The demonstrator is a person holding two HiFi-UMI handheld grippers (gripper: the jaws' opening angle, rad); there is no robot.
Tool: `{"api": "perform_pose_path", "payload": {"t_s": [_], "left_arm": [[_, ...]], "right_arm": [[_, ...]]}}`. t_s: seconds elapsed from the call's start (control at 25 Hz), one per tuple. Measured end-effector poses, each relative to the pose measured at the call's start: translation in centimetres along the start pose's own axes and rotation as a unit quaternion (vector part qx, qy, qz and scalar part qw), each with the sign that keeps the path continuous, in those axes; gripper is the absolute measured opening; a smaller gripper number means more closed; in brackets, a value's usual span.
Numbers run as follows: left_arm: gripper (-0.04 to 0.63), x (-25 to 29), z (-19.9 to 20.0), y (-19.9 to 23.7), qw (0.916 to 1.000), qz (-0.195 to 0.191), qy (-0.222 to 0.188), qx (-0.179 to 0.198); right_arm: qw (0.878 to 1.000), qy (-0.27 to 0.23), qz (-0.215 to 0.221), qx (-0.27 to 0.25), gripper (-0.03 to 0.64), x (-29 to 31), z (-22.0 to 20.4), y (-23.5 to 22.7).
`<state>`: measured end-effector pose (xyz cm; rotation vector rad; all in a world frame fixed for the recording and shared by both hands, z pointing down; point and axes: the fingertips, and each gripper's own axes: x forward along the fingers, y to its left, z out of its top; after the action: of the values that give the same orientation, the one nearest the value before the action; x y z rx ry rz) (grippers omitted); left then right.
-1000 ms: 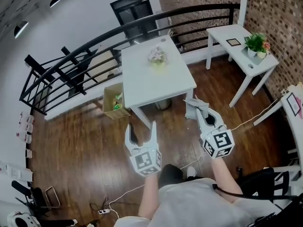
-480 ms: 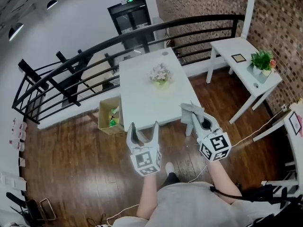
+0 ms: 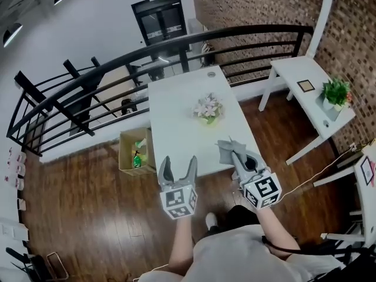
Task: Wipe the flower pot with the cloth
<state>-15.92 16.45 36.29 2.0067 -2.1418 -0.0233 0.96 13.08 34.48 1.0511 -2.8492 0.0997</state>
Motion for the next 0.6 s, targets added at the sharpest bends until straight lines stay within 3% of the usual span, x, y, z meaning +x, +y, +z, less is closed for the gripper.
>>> {"api": "perform_pose_path", "payload": {"t_s": [0.2,0.4,0.6], "left_arm": [[0.382,6.0,0.9,-0.8,0.9997,-0.014,-0.005,0.017],[0.382,13.3,-1.9,-1.8,0.9979,-0.019,0.059,0.021],[0.385,19.3,-7.4,-2.1,0.9895,-0.012,0.144,-0.008]], "right_arm": [[0.999,0.017,-0.010,0.026,0.006,5.1,-2.3,-6.7],[0.997,0.047,-0.017,0.053,0.006,9.6,-5.1,-14.0],[0.991,0.087,0.013,0.102,0.006,12.9,-10.2,-18.4]]}}
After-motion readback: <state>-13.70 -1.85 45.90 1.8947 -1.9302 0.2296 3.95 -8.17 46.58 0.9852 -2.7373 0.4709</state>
